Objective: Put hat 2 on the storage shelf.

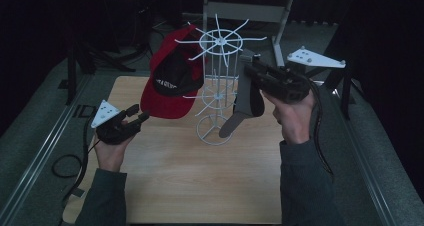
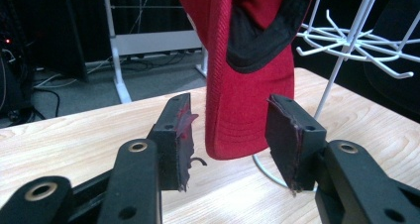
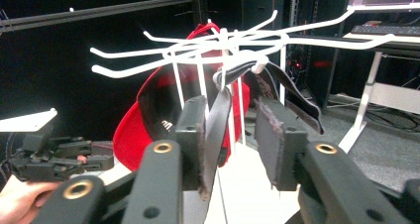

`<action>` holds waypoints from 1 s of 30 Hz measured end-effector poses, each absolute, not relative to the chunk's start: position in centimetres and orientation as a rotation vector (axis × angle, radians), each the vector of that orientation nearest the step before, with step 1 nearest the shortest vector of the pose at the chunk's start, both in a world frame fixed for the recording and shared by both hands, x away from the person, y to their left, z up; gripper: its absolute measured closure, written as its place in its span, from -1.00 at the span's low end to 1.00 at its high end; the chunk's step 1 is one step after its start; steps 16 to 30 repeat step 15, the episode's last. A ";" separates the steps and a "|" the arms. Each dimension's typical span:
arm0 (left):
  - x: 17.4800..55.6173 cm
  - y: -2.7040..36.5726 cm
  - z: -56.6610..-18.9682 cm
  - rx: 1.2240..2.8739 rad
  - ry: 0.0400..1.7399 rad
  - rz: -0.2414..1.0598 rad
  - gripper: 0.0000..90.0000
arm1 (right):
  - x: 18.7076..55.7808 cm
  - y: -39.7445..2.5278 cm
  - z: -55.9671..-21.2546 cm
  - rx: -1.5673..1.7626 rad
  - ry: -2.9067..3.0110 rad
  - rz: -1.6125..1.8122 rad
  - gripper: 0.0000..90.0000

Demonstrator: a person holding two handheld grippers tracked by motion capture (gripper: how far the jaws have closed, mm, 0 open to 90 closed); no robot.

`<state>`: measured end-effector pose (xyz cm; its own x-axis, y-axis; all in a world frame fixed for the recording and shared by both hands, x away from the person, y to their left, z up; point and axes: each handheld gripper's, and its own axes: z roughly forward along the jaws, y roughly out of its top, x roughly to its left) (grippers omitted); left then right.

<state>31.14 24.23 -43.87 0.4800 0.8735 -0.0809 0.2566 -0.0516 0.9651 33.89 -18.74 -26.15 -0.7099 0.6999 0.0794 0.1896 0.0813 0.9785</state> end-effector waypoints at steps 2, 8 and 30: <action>31.0 24.4 -43.7 1.574 1.005 0.678 0.17 | 33.8 -18.9 -26.1 0.883 1.957 1.656 0.31; 30.9 24.5 -43.6 1.564 1.004 0.680 0.14 | 33.8 -18.7 -26.2 0.872 1.970 1.629 0.18; 30.8 24.7 -43.4 1.552 1.003 0.681 0.11 | 33.8 -18.6 -26.3 0.861 1.976 1.617 0.06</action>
